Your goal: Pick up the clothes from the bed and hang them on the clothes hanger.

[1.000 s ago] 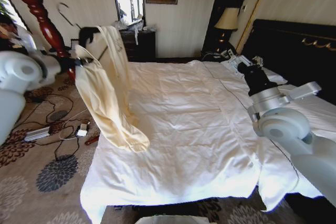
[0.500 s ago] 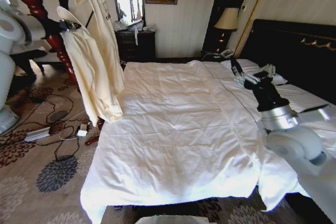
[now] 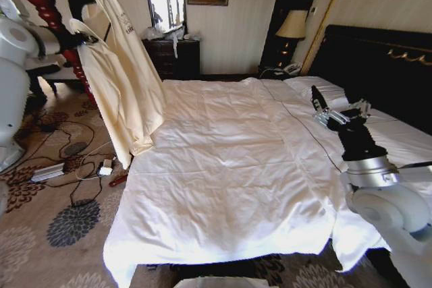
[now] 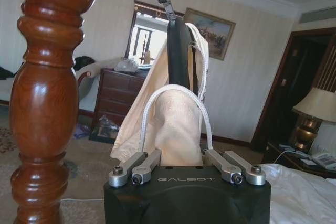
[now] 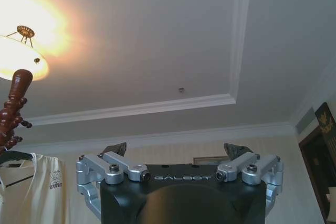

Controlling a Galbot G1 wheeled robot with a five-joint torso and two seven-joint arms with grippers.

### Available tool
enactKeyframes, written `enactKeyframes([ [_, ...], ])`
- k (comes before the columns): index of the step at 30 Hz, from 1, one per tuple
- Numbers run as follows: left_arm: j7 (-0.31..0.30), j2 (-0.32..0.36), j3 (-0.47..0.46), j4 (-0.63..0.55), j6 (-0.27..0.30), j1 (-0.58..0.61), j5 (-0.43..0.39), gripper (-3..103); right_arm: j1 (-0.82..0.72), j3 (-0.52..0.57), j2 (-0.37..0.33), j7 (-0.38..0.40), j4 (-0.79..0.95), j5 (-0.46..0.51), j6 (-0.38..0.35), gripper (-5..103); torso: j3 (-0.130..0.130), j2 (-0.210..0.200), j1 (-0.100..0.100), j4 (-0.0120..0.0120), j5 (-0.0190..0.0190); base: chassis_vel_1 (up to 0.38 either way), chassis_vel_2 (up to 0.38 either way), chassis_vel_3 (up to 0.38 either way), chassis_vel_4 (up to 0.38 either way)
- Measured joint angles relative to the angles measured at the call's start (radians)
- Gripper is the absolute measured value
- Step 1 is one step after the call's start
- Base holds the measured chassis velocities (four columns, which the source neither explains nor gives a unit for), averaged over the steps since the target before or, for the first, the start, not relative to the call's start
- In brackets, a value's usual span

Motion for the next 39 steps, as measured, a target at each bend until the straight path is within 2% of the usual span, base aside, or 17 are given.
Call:
enactKeyframes([
  [9,0.050,-0.066,-0.002,0.124,-0.001,-0.038,0.074,20,-0.023,0.000,0.033,0.002,0.000,-0.021,-0.001,100,0.000,0.000,0.000,0.0001,-0.0001,0.000,0.000,0.000,0.000],
  [13,0.086,-0.116,0.001,0.201,-0.001,-0.082,0.130,20,-0.042,0.002,0.049,0.002,0.000,-0.035,0.000,100,0.000,0.000,0.000,0.0000,0.0000,0.000,0.000,0.000,0.000],
  [19,0.106,-0.149,-0.001,0.259,-0.002,-0.103,0.164,20,-0.059,0.009,0.067,0.002,0.002,-0.044,0.003,100,0.000,0.000,0.000,-0.0001,0.0000,0.000,0.000,0.000,0.000],
  [28,0.110,-0.141,-0.013,0.285,-0.002,-0.090,0.184,20,-0.069,0.017,0.080,0.002,0.002,-0.048,0.006,100,0.000,0.000,0.000,0.0000,-0.0001,0.000,0.000,0.000,0.000],
  [31,0.110,-0.117,-0.017,0.253,-0.002,-0.068,0.181,20,-0.072,0.018,0.090,0.002,0.003,-0.048,0.006,100,0.000,0.000,0.000,0.0006,-0.0001,0.000,0.000,0.000,0.000],
  [36,0.093,-0.101,-0.018,0.219,-0.002,-0.052,0.179,20,-0.083,0.018,0.102,0.002,0.010,-0.052,0.007,100,0.000,0.000,0.000,-0.0004,0.0000,0.000,0.000,0.000,0.000],
  [37,0.086,-0.095,-0.018,0.207,-0.003,-0.048,0.179,17,-0.087,0.019,0.105,0.002,0.013,-0.053,0.007,100,0.000,0.000,0.000,-0.0005,0.0001,0.000,0.000,0.000,0.000],
  [39,0.081,-0.081,-0.019,0.185,-0.013,-0.036,0.178,19,-0.095,0.022,0.109,0.002,0.017,-0.056,0.008,100,0.000,0.000,0.000,-0.0004,0.0000,0.000,0.000,0.000,0.000],
])
